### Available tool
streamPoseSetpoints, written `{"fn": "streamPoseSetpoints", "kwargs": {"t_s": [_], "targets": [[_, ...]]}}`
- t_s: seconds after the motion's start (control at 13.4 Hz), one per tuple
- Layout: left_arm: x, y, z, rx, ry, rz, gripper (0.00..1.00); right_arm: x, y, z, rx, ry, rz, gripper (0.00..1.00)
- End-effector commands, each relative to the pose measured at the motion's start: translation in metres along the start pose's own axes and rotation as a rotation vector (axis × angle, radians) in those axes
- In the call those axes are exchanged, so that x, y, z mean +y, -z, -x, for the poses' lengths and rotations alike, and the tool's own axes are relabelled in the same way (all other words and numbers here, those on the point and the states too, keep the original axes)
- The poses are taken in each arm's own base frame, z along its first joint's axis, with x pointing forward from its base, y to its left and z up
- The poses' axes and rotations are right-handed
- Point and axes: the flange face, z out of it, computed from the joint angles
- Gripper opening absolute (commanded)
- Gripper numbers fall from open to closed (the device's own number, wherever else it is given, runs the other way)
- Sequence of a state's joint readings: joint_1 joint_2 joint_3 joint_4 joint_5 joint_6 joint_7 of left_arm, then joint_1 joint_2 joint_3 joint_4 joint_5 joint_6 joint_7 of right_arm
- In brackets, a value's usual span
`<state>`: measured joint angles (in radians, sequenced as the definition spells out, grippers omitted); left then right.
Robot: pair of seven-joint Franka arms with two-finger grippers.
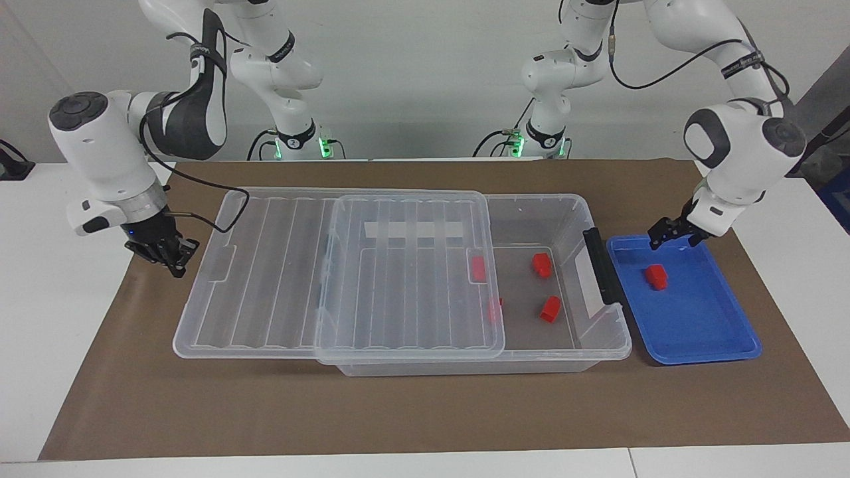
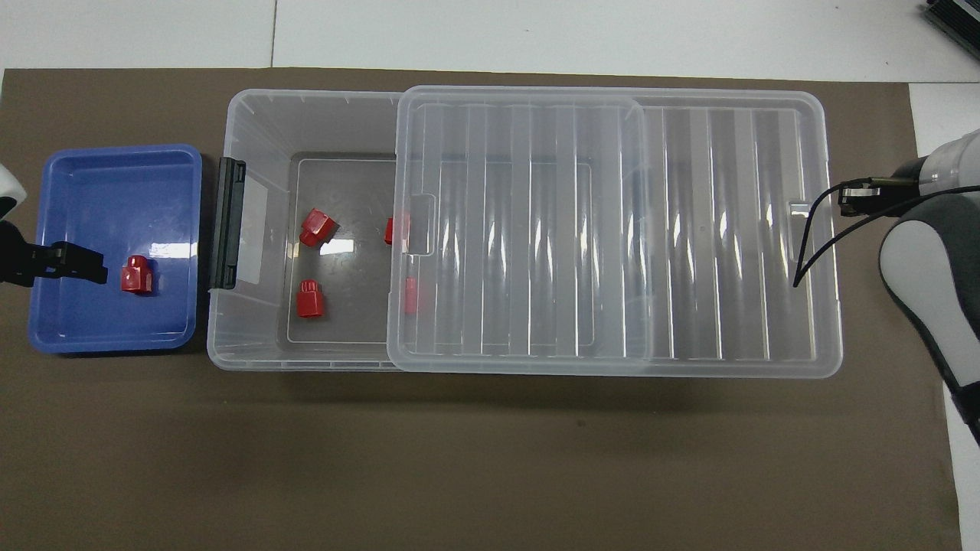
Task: Place red block in blue tray from box
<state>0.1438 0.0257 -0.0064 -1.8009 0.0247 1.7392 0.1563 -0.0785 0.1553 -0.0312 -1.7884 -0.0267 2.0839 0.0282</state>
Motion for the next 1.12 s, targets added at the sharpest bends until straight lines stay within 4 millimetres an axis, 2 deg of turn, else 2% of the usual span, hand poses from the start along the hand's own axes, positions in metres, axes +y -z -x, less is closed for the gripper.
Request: {"fn": "streamPoseSetpoints", "kwargs": {"t_s": [0.0,0.15,0.3,0.52,0.67,0.75,0.97,1.04], "targets": [[0.007,0.040,0.027,-0.005,-0.009,0.008,1.00,-0.024,-0.003,0.003,-0.006,0.033,-0.007,0.00],[0.008,0.049,0.035,-0.016,-0.009,0.006,1.00,-0.030,-0.004,0.004,-0.012,0.046,-0.008,0.00],[0.023,0.050,0.034,-0.002,-0.050,-0.004,1.00,-0.036,-0.003,0.008,-0.042,0.079,-0.014,0.00],[0.033,0.053,0.033,0.015,-0.079,-0.007,1.00,-0.062,0.000,0.010,-0.040,0.113,-0.024,0.00],[0.060,0.044,0.028,-0.005,-0.127,-0.009,1.00,-0.089,0.001,0.014,-0.039,0.149,-0.029,0.00],[0.049,0.039,0.023,-0.016,-0.117,-0.005,1.00,-0.100,0.003,0.016,-0.039,0.165,-0.032,0.00],[0.063,0.091,0.012,-0.061,-0.143,-0.013,1.00,-0.140,0.007,0.025,-0.040,0.220,-0.040,0.00],[0.069,0.102,0.017,-0.064,-0.148,-0.014,1.00,-0.157,0.007,0.030,-0.041,0.236,-0.044,0.00]]}}
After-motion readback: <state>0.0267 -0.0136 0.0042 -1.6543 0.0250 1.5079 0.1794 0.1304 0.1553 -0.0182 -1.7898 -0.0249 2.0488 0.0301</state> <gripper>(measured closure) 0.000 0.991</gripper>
